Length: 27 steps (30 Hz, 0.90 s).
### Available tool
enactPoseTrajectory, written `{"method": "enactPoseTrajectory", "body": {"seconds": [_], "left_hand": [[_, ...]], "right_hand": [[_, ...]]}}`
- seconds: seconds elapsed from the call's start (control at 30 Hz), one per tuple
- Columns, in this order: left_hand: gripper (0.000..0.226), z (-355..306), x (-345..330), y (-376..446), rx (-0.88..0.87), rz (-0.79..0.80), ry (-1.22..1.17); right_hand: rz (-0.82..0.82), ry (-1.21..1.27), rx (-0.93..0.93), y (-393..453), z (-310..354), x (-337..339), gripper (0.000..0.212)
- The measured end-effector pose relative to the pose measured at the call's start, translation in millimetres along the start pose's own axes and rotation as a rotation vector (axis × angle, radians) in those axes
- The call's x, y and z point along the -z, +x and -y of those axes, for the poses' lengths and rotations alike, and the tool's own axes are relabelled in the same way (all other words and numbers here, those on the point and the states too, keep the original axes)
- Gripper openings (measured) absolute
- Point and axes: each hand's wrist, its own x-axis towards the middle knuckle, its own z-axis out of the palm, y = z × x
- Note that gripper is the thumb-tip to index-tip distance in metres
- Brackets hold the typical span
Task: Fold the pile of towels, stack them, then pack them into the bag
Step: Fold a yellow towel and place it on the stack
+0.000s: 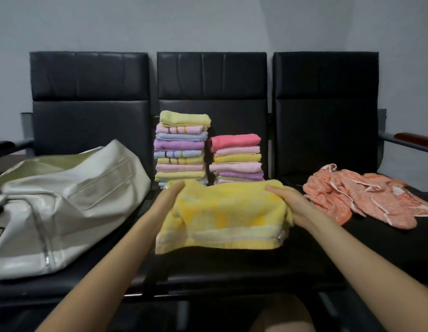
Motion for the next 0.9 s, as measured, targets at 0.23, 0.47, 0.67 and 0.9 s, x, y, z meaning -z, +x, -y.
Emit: {"method": "enactPoseTrajectory", "body": {"seconds": [0.23,0.47,0.67,0.9], "left_hand": [[0.036,21.0,37.1,-18.1,0.222,-0.025,0.483],[0.047,51.1,60.3,-17.8,0.099,-0.112,1.137],[0.07,54.7,40.6,23.1,0.094,-0.16,0.958],[0.052,50.2,0.4,65.6,0.271,-0.037,0.37]], "right_hand": [[0.061,-0.131,-0.087,-20.6,-26.0,7.3,0.022],[-0.095,-0.691,-0.128,3.8,-64.3,34.4,0.056],[-0.141,-0.357,-0.194,37.3,-48.4,6.0,0.029],[-0.077,0.028,-0.269,108.4,-69.8,-17.6,0.059]]}}
